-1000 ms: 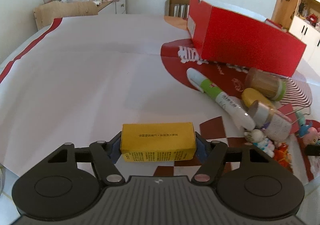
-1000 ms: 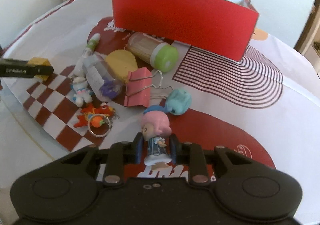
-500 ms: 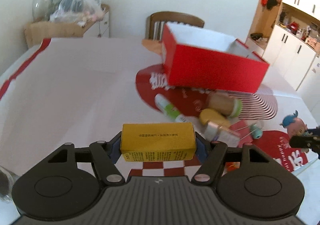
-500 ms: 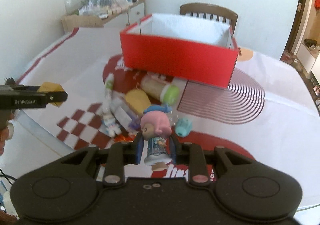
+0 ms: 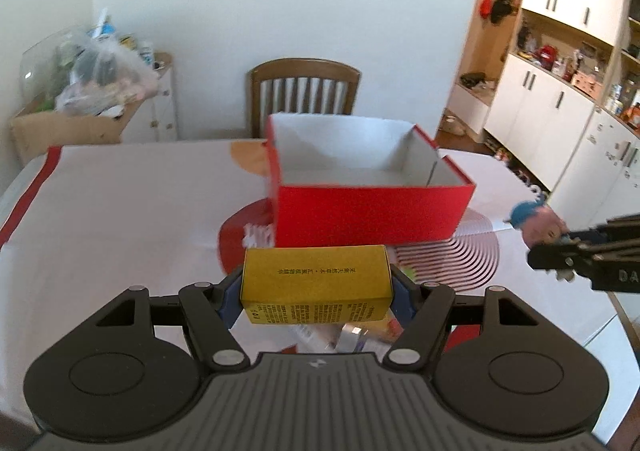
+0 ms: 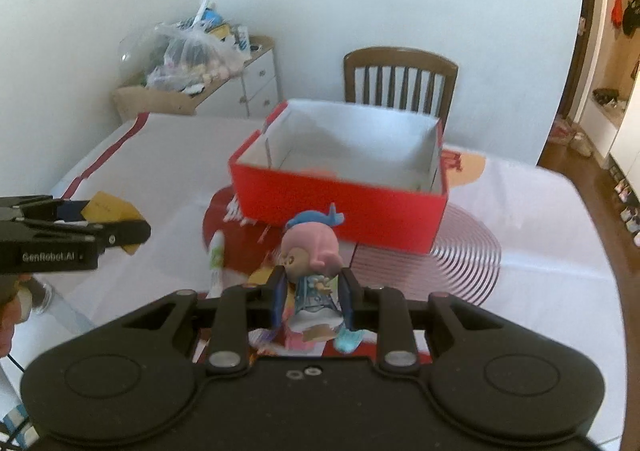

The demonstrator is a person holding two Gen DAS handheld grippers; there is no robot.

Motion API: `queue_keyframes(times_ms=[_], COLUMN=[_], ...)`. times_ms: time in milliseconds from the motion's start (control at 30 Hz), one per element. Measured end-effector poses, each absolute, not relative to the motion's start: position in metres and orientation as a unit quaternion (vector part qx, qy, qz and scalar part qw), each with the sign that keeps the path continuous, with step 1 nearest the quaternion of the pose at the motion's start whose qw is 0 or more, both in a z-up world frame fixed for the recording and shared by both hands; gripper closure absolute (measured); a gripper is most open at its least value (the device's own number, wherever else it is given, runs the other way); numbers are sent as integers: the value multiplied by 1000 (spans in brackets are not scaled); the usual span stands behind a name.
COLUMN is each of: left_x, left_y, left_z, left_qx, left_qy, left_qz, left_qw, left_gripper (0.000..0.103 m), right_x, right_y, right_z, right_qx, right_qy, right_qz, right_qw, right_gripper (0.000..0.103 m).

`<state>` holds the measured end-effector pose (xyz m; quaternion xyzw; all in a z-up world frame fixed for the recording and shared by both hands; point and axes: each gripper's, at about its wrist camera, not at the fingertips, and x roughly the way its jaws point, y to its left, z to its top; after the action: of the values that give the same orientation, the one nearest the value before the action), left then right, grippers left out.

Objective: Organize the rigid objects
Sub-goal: 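Carry the yellow box and doll figurine into the red box with both tools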

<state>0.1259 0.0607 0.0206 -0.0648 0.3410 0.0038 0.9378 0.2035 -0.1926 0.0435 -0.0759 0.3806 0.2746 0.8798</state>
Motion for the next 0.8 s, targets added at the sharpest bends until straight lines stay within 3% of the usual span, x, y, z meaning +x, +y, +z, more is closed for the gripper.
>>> queue_keyframes(times_ms=[800], left_x=[338], left_y=[31], left_z=[33], left_qx=[-10], left_qy=[360], left_qz=[-4], left_qw=[933], left_gripper=[33], right_x=[381], right_y=[-165], right_z=[28], right_qx=[-110], right_qy=[402], right_qz=[287], right_qw=[862], right_gripper=[77])
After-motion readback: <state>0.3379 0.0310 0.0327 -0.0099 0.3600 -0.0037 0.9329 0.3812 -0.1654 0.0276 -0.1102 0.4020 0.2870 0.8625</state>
